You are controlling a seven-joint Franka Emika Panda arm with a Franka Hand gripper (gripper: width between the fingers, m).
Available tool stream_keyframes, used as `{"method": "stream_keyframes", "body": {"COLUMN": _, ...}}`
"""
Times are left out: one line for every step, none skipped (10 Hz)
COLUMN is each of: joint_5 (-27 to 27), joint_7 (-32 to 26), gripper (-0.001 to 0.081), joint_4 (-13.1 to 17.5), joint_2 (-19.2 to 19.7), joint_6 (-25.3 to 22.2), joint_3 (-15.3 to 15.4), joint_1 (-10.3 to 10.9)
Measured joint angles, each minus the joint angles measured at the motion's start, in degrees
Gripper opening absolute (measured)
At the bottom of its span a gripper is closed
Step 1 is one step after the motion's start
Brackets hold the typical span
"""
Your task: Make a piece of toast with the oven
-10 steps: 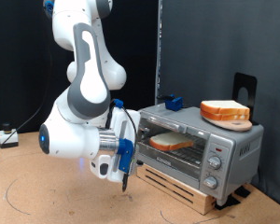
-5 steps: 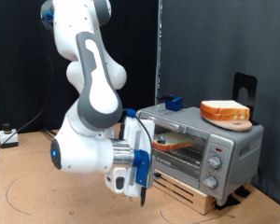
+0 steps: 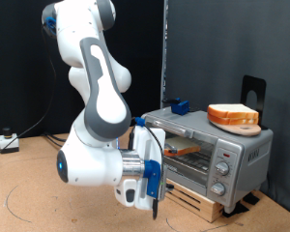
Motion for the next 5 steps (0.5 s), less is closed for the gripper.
{"method": "stream_keyframes", "body": {"joint_5": -0.8, "joint_7": 0.3, "gripper": 0.0801, "joint_4": 1.8, "joint_2": 2.1, "joint_6": 0.1, "joint_3": 0.0, "joint_1": 1.0}}
{"method": "stream_keyframes", "body": {"joint_5": -1.8, "joint_7": 1.2, "gripper": 0.0801, "joint_4": 3.5, "joint_2": 4.1, "joint_6": 0.3, "joint_3": 0.0, "joint_1": 2.2}}
{"method": "stream_keyframes", "body": {"joint_5": -2.6, "joint_7": 1.9, "gripper": 0.0801, "joint_4": 5.0, "joint_2": 6.0, "joint_6": 1.3, "joint_3": -0.1, "joint_1": 3.4}}
{"method": "stream_keyframes", "body": {"joint_5": -3.2, "joint_7": 2.0, "gripper": 0.0801, "joint_4": 6.1, "joint_2": 7.6, "joint_6": 2.6, "joint_3": -0.1, "joint_1": 4.7}}
{"method": "stream_keyframes", "body": {"joint_5": -3.6, "joint_7": 2.0, "gripper": 0.0801, "joint_4": 7.2, "joint_2": 9.2, "joint_6": 3.8, "joint_3": -0.1, "joint_1": 5.9}}
